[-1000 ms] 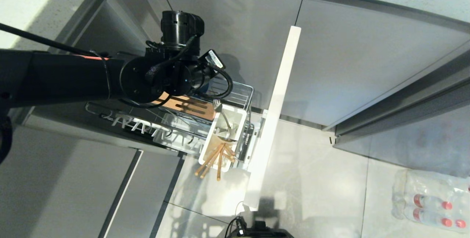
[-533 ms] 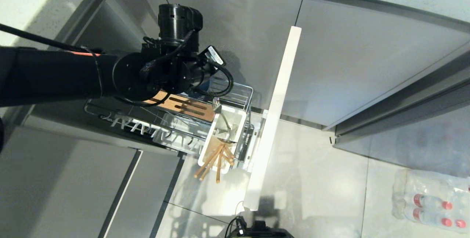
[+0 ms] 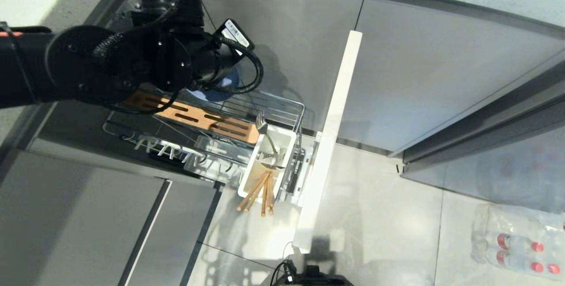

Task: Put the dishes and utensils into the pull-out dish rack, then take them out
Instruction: Take the bowl out of the cupboard

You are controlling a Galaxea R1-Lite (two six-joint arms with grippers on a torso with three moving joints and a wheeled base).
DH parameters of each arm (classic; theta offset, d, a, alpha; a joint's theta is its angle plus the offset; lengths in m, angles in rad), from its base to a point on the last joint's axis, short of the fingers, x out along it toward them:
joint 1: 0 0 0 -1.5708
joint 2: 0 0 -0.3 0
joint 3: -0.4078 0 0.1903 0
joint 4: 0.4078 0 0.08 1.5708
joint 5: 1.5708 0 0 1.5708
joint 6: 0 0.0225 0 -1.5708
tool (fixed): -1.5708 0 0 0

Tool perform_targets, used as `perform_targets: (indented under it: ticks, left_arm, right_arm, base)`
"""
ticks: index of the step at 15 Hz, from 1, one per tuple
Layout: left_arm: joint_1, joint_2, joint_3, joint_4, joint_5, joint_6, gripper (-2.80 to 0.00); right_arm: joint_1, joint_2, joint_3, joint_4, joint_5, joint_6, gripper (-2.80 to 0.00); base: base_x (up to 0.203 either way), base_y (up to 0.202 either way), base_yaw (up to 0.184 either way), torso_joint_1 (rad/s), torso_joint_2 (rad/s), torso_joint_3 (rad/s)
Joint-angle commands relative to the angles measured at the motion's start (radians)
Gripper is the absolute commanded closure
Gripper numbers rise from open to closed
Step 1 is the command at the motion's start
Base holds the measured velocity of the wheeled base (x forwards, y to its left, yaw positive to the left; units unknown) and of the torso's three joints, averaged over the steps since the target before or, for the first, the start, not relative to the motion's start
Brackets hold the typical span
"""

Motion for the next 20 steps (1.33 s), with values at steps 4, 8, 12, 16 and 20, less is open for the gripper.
perform_targets:
  ticks: [4,8,12,16,20]
  left_arm:
    - [-0.084,-0.169,0.036,-0.001,0.031,0.028,0.00]
    - [-0.193,-0.342,0.066,0.000,0.079,0.094,0.00]
    - [-0.209,-0.511,0.068,0.000,0.139,0.249,0.00]
    - [-0.096,-0.607,0.059,-0.003,0.131,0.509,0.00]
    - [0.103,-0.664,0.050,0.004,-0.006,0.768,0.00]
  right_arm:
    - [-0.001,0.001,0.000,0.000,-0.001,0.000,0.00]
    - [0.000,0.001,0.000,0.000,0.000,0.000,0.00]
    - [0.000,0.001,0.000,0.000,0.000,0.002,0.00]
    - [-0.001,0.001,0.000,0.000,0.000,0.000,0.00]
    - [0.000,0.001,0.000,0.000,0.000,0.000,0.00]
  base:
    - [0.000,0.000,0.000,0.000,0.00,0.000]
    - [0.000,0.000,0.000,0.000,0.00,0.000]
    - [0.000,0.000,0.000,0.000,0.00,0.000]
    - [0.000,0.000,0.000,0.000,0.00,0.000]
    - [0.000,0.000,0.000,0.000,0.00,0.000]
